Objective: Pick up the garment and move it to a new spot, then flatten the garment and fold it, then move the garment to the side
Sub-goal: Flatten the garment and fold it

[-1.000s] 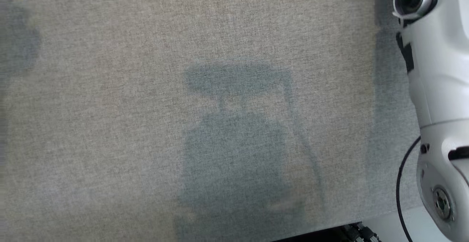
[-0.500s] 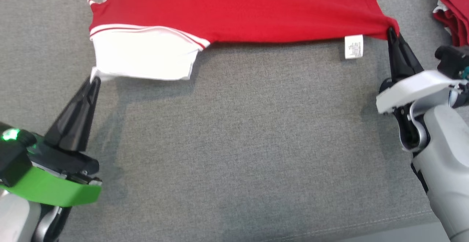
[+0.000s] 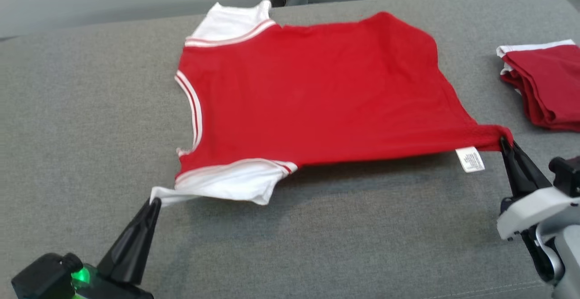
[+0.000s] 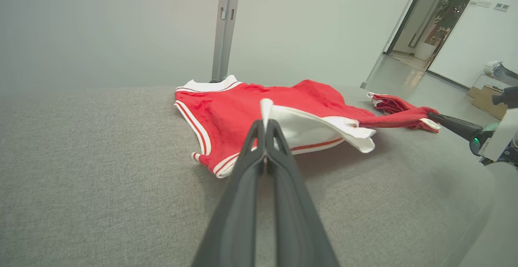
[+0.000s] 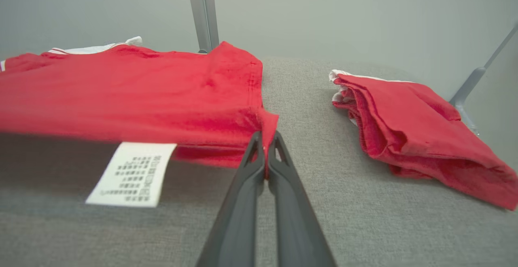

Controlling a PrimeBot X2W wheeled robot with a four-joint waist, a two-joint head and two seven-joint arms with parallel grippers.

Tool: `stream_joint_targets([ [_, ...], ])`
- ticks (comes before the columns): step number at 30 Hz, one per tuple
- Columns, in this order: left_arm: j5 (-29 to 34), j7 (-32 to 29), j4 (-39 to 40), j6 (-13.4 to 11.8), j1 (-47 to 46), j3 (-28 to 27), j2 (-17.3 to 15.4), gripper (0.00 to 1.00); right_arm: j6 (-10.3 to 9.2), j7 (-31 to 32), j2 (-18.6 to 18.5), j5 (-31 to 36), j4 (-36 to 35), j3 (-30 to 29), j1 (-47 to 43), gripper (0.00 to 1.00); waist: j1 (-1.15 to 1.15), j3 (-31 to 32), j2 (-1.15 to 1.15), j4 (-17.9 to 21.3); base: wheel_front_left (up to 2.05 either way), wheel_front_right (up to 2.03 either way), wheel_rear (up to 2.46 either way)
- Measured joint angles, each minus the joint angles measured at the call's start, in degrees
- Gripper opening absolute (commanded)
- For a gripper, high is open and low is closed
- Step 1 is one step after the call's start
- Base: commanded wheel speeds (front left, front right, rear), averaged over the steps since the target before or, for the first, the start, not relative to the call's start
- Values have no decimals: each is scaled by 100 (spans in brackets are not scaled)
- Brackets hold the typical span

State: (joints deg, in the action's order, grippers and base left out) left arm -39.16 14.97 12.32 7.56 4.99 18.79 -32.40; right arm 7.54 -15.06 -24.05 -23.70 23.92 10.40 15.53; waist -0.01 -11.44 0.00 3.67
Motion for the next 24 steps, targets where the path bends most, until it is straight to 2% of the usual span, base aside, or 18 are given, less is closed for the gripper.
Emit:
stream_joint_targets([
  [3,-133,0,375,0,430,81,-143,0,0,0,-113,19,-190,-189,-463,0,0,224,0,-21,0,0,0],
  [9,-525,0,835,0,962,513,-689,0,0,0,-246,12,-625,-347,-1085,0,0,430,0,-44,0,0,0],
  [15,-608,1,536,0,642,521,-677,0,0,264,-183,-52,-583,-278,-1083,0,0,360,0,1,0,0,0],
  [24,-616,7,-501,0,-661,976,-447,0,0,905,55,18,-158,-172,-236,0,0,119,0,29,0,0,0],
])
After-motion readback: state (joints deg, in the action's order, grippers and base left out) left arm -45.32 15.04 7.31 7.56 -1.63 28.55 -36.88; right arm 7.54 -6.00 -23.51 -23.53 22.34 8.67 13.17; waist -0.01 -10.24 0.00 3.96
